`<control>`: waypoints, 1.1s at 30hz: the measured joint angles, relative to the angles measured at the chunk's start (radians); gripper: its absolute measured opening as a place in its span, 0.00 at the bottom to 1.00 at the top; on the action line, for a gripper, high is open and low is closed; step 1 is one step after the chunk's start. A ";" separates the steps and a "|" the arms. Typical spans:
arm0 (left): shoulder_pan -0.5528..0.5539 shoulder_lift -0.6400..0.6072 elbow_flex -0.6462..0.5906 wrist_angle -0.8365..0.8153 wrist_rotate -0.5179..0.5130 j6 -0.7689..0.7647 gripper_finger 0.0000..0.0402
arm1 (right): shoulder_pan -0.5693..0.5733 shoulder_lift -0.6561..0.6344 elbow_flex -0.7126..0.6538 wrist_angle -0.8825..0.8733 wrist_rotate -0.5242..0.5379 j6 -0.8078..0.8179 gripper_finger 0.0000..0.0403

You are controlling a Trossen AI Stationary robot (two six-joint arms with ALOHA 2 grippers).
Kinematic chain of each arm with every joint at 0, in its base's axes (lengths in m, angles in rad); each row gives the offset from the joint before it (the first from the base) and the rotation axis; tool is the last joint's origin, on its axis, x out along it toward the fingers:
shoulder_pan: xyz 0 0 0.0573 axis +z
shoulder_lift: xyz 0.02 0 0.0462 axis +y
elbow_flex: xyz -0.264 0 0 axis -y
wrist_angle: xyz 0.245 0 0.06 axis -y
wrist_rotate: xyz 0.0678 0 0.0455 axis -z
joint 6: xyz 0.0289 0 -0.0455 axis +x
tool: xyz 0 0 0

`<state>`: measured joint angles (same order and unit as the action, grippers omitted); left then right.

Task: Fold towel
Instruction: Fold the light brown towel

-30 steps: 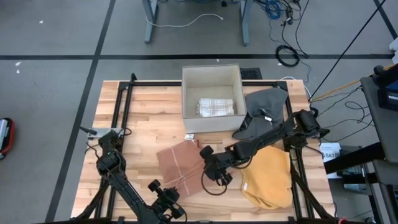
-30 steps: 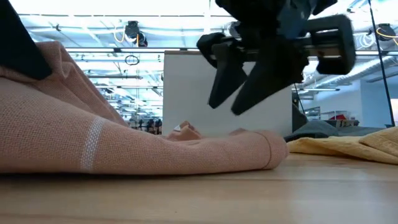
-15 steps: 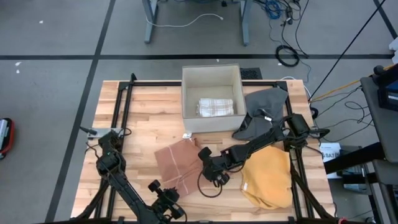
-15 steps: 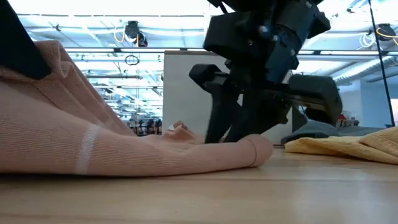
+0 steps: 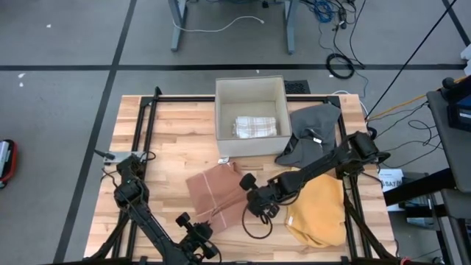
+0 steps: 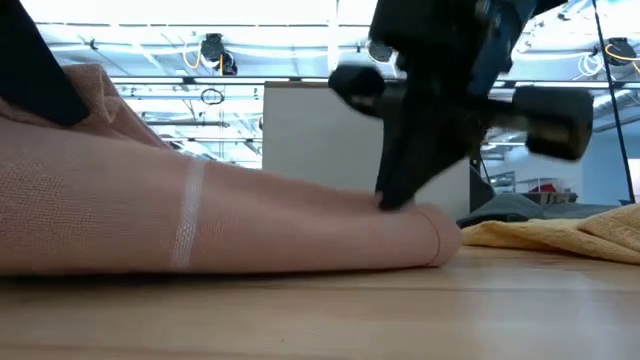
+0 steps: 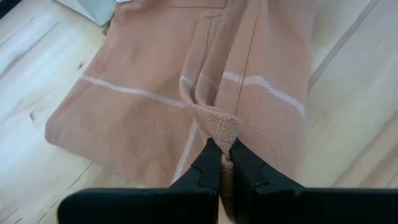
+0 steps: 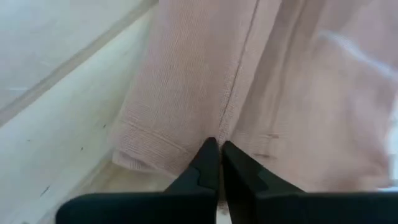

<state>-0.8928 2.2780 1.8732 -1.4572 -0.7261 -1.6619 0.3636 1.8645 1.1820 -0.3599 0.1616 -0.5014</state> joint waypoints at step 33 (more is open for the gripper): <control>0.062 0.000 -0.168 0.119 0.245 -0.024 0.14 | -0.108 0.117 0.004 0.157 0.066 -0.087 0.17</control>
<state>-0.8307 2.2780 1.7054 -1.3381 -0.4807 -1.6854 0.2558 1.9812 1.1862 -0.2031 0.2279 -0.5880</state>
